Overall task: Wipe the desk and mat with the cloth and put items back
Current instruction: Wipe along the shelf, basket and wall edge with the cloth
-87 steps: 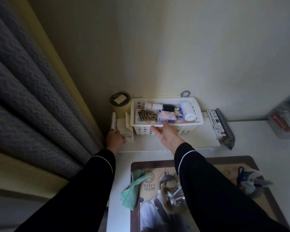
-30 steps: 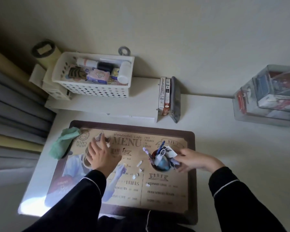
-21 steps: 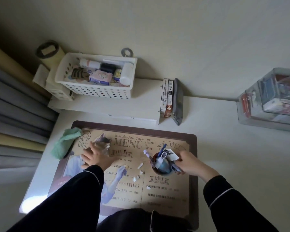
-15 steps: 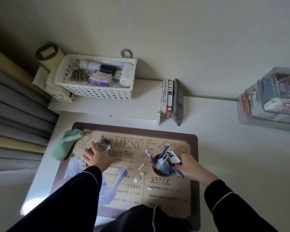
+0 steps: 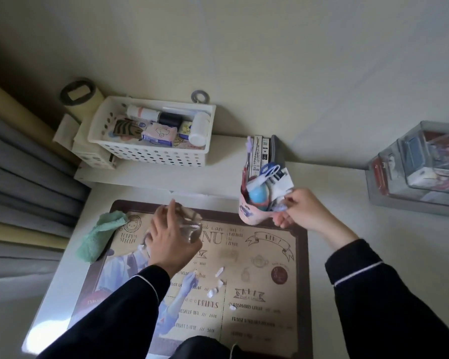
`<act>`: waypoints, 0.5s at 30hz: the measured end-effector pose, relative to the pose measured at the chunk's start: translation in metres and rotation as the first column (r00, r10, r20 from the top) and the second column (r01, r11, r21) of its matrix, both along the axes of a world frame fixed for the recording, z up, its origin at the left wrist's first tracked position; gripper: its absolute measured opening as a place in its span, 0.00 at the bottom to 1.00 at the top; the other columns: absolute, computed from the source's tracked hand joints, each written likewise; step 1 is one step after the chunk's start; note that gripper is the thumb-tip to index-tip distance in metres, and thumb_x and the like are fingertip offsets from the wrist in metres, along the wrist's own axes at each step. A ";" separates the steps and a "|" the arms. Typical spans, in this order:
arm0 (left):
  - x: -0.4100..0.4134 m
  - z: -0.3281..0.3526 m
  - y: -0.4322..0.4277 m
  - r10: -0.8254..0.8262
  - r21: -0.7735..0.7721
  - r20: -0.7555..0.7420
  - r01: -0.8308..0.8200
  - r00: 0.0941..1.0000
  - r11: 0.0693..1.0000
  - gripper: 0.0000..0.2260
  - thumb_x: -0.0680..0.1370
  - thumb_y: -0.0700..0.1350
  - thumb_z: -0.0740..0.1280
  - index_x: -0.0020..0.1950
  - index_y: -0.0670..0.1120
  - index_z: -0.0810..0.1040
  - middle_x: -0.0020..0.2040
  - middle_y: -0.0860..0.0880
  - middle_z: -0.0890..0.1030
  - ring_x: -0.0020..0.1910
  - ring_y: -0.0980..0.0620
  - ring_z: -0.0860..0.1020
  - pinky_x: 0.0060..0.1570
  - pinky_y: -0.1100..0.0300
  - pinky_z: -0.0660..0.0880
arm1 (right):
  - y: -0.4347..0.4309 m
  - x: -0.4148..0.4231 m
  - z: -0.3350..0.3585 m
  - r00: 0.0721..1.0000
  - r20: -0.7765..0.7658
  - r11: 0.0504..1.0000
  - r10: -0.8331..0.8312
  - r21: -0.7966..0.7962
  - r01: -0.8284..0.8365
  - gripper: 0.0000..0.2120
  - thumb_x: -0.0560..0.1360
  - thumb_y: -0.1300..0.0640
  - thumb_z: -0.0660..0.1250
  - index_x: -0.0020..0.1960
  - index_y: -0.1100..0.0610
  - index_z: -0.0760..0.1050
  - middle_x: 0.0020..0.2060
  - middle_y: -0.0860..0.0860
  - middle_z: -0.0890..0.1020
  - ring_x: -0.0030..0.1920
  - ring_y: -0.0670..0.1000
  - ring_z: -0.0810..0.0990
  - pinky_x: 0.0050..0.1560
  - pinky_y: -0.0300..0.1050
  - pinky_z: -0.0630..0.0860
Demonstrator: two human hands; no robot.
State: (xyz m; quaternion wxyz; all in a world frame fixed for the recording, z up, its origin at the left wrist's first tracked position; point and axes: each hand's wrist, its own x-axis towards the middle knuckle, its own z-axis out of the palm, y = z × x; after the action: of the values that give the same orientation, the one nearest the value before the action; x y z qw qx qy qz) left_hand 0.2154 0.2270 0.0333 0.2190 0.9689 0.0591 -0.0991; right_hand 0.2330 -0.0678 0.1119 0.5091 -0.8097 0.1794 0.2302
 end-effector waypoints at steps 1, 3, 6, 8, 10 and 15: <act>0.005 0.006 -0.012 -0.050 0.004 0.043 0.049 0.998 0.999 0.48 0.63 0.59 0.70 0.75 0.55 0.45 0.72 0.47 0.54 0.71 0.43 0.56 0.65 0.37 0.63 | 0.000 0.016 0.007 0.999 0.027 1.000 -0.030 0.004 0.029 0.10 0.79 0.68 0.58 0.43 0.66 0.75 0.30 0.60 0.82 0.28 0.53 0.81 0.29 0.40 0.77; 0.016 0.017 -0.037 -0.105 0.004 0.094 0.105 0.990 0.994 0.48 0.63 0.59 0.69 0.75 0.55 0.45 0.73 0.48 0.53 0.71 0.45 0.54 0.65 0.39 0.61 | 0.002 0.047 0.015 0.994 0.072 0.996 -0.088 0.013 0.087 0.12 0.79 0.69 0.56 0.39 0.66 0.73 0.29 0.63 0.80 0.26 0.54 0.79 0.28 0.42 0.79; 0.037 0.025 -0.073 -0.093 -0.001 0.105 0.093 0.990 0.996 0.44 0.66 0.58 0.68 0.75 0.54 0.48 0.73 0.46 0.53 0.72 0.46 0.54 0.64 0.41 0.62 | 0.012 0.091 0.018 0.983 0.129 0.991 -0.129 -0.018 0.132 0.12 0.80 0.68 0.57 0.40 0.63 0.73 0.31 0.61 0.81 0.28 0.54 0.81 0.29 0.42 0.81; 0.053 0.027 -0.096 -0.041 0.000 0.063 0.041 0.997 0.999 0.43 0.66 0.59 0.67 0.75 0.52 0.49 0.74 0.45 0.53 0.72 0.45 0.54 0.64 0.41 0.61 | 0.020 0.115 0.011 0.980 0.145 0.990 -0.136 -0.013 0.140 0.08 0.80 0.67 0.58 0.45 0.64 0.74 0.33 0.61 0.82 0.30 0.54 0.81 0.32 0.44 0.82; 0.068 0.027 -0.117 0.046 -0.024 -0.004 -0.046 0.999 0.999 0.45 0.63 0.64 0.64 0.75 0.50 0.50 0.74 0.45 0.53 0.72 0.44 0.54 0.64 0.41 0.61 | 0.029 0.133 0.002 0.977 0.143 0.988 -0.156 0.003 0.157 0.08 0.79 0.67 0.57 0.49 0.65 0.75 0.33 0.60 0.82 0.30 0.55 0.81 0.35 0.46 0.82; 0.105 0.017 -0.156 0.260 -0.014 -0.069 -0.262 0.963 0.965 0.42 0.65 0.61 0.66 0.73 0.47 0.54 0.73 0.44 0.57 0.71 0.43 0.56 0.63 0.43 0.60 | 0.047 0.160 -0.019 0.967 0.138 0.977 -0.214 0.023 0.213 0.11 0.79 0.67 0.57 0.47 0.70 0.77 0.29 0.59 0.80 0.29 0.57 0.81 0.41 0.56 0.82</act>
State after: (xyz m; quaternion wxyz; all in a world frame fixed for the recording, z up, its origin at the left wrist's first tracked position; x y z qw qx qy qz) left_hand 0.3203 0.0709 0.0499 0.2392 0.9462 0.1924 -0.1022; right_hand 0.3931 -0.0206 0.0925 0.5455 -0.7977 0.2286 0.1174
